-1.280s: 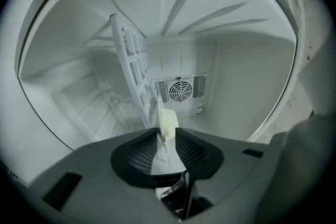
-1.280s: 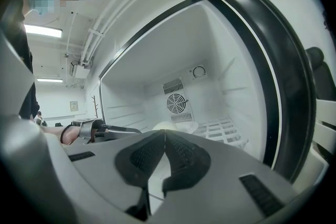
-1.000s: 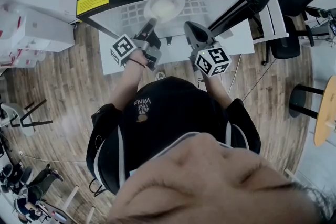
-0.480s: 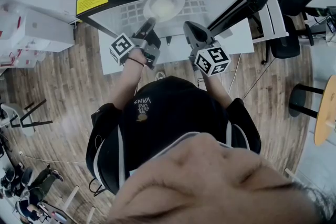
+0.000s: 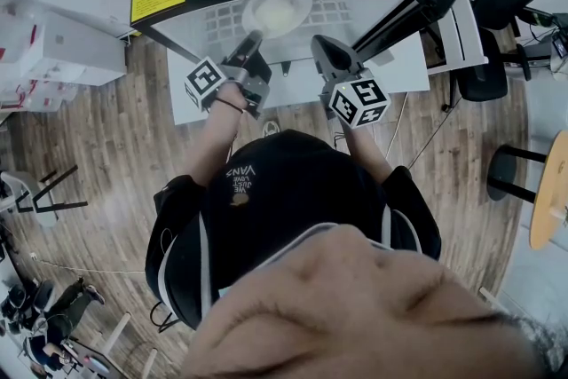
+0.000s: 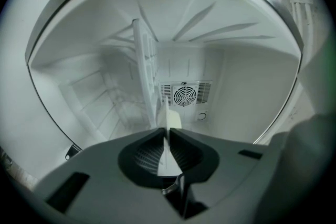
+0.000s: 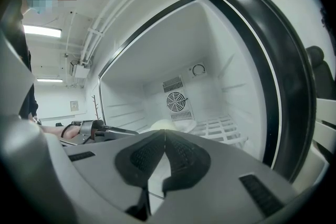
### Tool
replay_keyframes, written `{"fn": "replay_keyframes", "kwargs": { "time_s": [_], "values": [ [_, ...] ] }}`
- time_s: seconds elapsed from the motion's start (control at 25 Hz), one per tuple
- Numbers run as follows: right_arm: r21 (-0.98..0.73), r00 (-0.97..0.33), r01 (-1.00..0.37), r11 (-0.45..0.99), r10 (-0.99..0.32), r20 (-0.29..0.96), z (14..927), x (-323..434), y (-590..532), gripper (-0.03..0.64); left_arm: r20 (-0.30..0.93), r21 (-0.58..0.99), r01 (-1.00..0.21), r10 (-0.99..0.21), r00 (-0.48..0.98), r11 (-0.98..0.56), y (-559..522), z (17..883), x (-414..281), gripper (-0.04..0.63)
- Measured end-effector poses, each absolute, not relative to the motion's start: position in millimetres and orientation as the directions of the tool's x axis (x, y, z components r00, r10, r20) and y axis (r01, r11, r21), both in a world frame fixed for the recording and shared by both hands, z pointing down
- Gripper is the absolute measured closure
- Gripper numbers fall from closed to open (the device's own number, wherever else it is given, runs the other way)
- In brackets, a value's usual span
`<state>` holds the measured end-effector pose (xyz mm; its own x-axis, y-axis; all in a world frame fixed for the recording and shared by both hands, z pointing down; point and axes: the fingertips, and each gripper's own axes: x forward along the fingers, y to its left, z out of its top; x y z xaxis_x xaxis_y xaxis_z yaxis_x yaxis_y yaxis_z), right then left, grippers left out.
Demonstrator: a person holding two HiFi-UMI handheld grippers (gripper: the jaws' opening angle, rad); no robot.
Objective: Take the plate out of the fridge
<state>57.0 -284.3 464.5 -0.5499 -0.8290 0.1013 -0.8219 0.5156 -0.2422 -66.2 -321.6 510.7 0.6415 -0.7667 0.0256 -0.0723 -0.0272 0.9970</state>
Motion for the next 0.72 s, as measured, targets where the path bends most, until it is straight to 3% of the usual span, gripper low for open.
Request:
{"fn": "replay_keyframes", "kwargs": {
  "time_s": [0.72],
  "values": [
    [-0.251, -0.545, -0.823, 0.509, -0.833, 0.098, 468, 57, -287, 0.606, 0.002, 0.995, -0.081, -0.768, 0.641, -0.065, -308, 509, -72, 0.552]
  ]
}}
